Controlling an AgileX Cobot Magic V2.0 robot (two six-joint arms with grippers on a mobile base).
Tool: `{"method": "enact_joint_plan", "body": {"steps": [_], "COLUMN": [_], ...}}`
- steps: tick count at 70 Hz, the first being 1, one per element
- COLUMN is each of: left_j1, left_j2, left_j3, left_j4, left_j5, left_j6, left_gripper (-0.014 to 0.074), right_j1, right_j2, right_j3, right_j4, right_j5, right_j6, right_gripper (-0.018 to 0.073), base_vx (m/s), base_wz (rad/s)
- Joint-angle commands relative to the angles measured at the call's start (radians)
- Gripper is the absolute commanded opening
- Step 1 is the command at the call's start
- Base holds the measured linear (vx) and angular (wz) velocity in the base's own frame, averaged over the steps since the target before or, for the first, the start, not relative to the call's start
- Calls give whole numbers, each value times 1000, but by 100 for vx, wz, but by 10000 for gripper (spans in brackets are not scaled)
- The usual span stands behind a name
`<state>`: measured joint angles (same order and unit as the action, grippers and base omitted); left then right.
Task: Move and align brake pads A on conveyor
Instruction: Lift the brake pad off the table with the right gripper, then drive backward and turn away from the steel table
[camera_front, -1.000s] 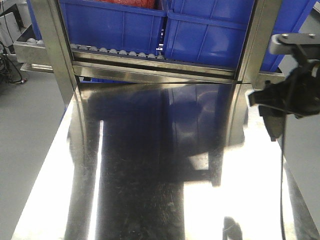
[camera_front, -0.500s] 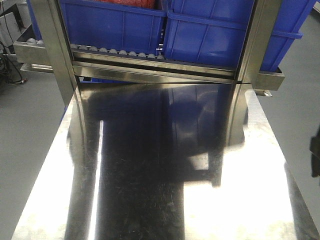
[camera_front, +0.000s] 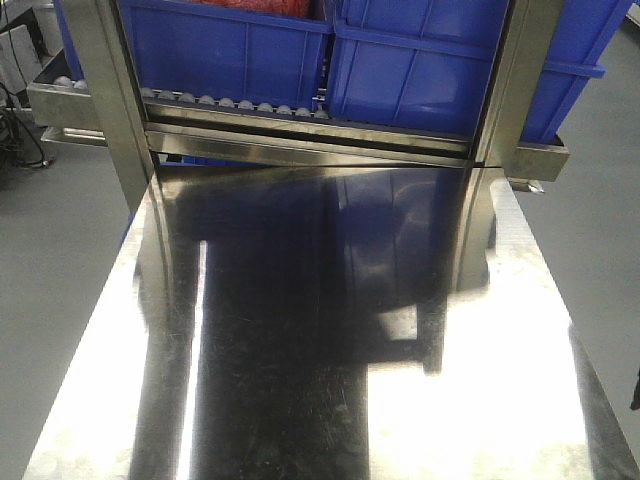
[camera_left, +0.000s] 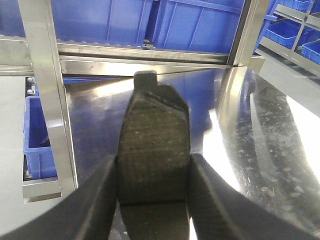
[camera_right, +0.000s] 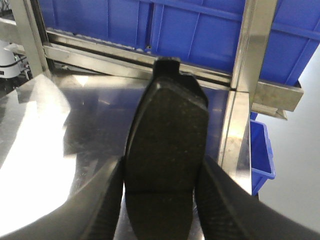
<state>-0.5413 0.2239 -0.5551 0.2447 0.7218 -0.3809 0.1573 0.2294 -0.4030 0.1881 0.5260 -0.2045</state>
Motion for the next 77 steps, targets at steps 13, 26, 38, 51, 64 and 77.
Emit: {"method": "enact_joint_plan", "body": {"steps": [13, 26, 38, 51, 64, 77], "left_j1": [0, 0, 0, -1, -1, -1], "left_j2": [12, 12, 12, 12, 12, 12], "left_j3": [-30, -30, -30, -30, -30, -30], "left_j4": [15, 15, 15, 15, 15, 15], "left_j5": [-98, -98, -98, -98, -98, -98], "left_j6": [-1, -1, -1, -2, -2, -2], "left_gripper": [-6, -6, -6, -6, -6, -6], "right_j1": [-1, -1, -4, -4, -3, -3], "right_j2": [7, 7, 7, 7, 7, 7], "right_j3": [-28, -28, -28, -28, -28, -28], "right_j4": [0, 0, 0, 0, 0, 1], "right_j5": [-109, -109, -109, -109, -110, -110], "right_j6": [-13, -13, -13, -13, -13, -13], "right_gripper": [-2, -2, -2, -2, -2, -2], "base_vx": [0, 0, 0, -5, -15, -21], "base_wz": [0, 0, 2, 20, 56, 83]}}
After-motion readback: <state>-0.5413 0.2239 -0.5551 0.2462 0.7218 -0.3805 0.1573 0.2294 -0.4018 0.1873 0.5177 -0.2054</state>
